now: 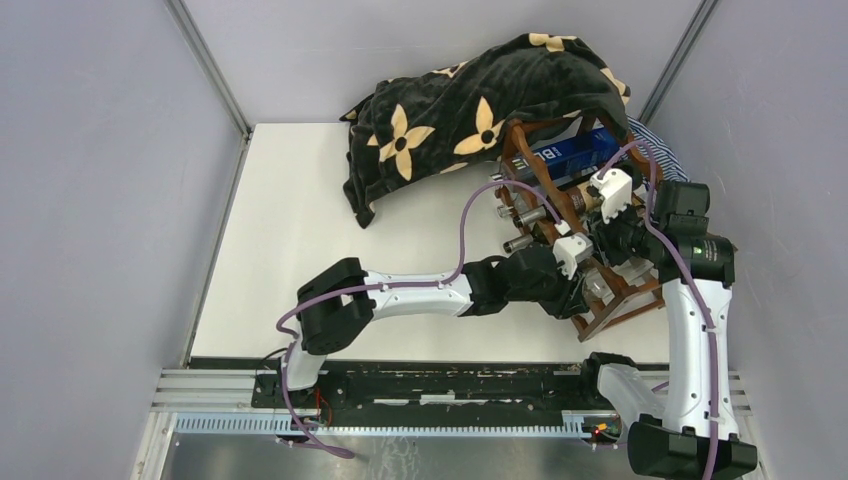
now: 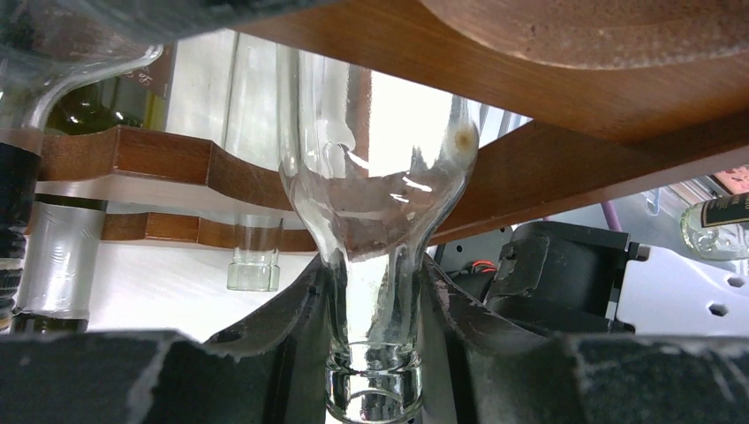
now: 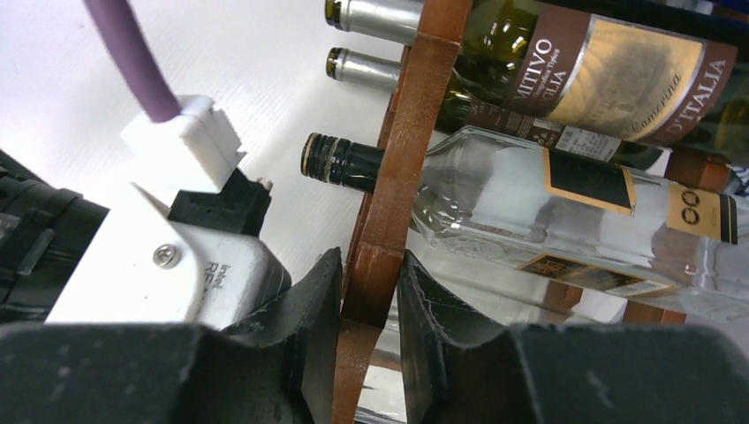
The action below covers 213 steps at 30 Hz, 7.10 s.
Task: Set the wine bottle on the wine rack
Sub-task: Place the wine bottle in the wine rack, then reset both arms
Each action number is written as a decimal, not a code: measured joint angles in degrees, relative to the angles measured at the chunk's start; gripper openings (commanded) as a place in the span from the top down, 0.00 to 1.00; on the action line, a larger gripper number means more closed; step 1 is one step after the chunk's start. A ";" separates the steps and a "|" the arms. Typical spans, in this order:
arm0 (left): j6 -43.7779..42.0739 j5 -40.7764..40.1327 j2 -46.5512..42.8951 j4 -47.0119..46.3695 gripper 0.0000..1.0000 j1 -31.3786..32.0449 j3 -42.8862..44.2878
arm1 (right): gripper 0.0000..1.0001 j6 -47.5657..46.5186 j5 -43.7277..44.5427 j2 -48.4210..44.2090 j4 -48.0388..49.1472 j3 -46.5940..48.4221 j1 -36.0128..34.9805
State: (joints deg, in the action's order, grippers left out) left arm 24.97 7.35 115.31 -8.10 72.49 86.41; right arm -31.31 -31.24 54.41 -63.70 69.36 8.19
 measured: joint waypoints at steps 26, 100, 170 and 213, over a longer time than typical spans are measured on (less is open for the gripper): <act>-5.40 0.72 -11.98 7.67 0.97 -0.02 -8.09 | 0.28 -2.16 -14.05 3.58 -1.86 1.62 -1.84; -9.60 13.86 -0.48 13.92 0.48 -5.44 4.09 | 0.13 -13.09 -2.23 8.90 3.23 10.40 -1.79; -2.51 -0.11 -8.59 2.40 0.35 -4.87 -5.03 | 0.13 -12.02 -4.74 8.26 2.69 9.46 -1.81; -5.03 -2.71 -6.14 7.72 0.83 -1.11 -5.77 | 0.12 -10.91 -5.22 8.17 2.36 9.57 -1.81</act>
State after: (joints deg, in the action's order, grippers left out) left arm 19.94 4.64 109.16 -0.38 71.37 80.64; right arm -42.22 -36.47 62.59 -61.34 78.94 6.37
